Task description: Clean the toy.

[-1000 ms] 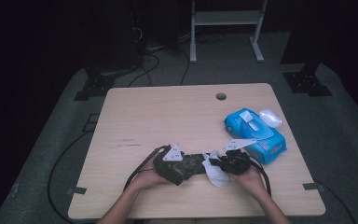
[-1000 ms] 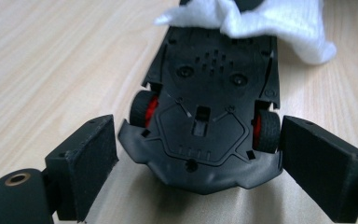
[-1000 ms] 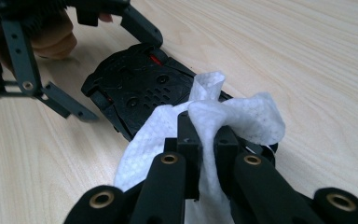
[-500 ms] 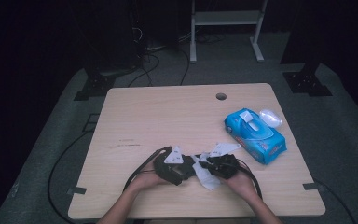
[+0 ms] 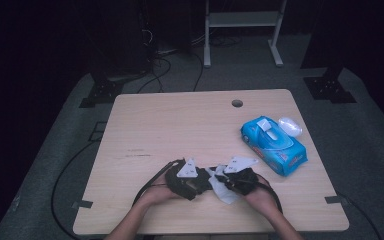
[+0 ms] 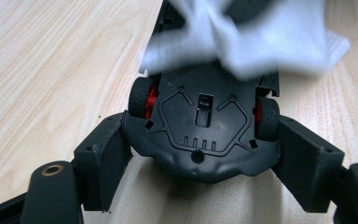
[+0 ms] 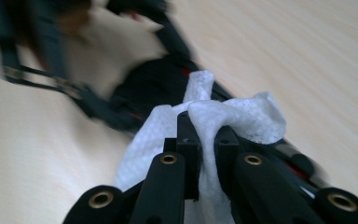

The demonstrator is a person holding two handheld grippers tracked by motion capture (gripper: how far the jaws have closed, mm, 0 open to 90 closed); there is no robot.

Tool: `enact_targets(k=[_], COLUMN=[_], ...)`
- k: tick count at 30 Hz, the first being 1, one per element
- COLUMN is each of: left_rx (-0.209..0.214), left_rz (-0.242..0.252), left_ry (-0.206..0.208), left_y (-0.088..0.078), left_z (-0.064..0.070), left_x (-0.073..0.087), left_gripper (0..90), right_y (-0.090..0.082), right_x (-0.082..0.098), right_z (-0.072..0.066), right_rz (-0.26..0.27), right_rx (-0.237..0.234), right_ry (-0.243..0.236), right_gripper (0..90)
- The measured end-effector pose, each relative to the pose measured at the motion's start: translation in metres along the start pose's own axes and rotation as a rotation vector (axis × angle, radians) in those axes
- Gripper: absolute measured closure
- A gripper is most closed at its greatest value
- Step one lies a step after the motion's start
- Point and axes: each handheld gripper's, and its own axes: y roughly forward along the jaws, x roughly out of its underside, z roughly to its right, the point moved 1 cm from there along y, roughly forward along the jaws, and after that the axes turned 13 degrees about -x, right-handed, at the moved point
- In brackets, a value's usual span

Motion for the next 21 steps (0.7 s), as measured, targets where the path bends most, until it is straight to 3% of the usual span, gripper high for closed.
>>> enact_targets(k=[2, 4, 6, 10, 12, 15, 19, 21], left_rx=[0.006, 0.006, 0.004, -0.003, 0.001, 0.005, 0.008, 0.007], left_rz=[-0.002, -0.002, 0.001, -0.005, -0.005, 0.003, 0.002, 0.004], left_ry=[0.000, -0.001, -0.013, 0.000, -0.008, -0.025, -0.024, -0.027], left_y=[0.000, 0.000, 0.000, 0.000, 0.000, -0.001, 0.000, 0.000], left_z=[-0.001, -0.001, 0.000, 0.001, 0.001, 0.000, -0.001, -0.001], left_x=[0.000, 0.000, -0.001, -0.001, -0.001, 0.000, 0.000, -0.001], left_gripper=[23.9, 23.9, 23.9, 23.9, 23.9, 23.9, 23.9, 23.9], right_y=[-0.011, -0.018, -0.017, 0.002, 0.006, -0.003, -0.019, -0.021], right_x=[0.006, 0.011, 0.011, 0.002, -0.001, 0.003, 0.014, 0.015], right_z=[0.008, 0.012, 0.008, -0.011, -0.016, -0.005, 0.011, 0.011], right_rz=[-0.008, -0.005, -0.002, -0.002, -0.021, -0.007, 0.016, 0.031], right_rx=[0.060, 0.081, 0.067, -0.037, -0.041, -0.013, 0.044, 0.035], right_ry=[0.012, 0.029, 0.033, -0.022, -0.044, -0.020, 0.049, 0.067], right_gripper=[84.8, 84.9, 84.8, 84.8, 84.8, 84.8, 84.9, 84.9])
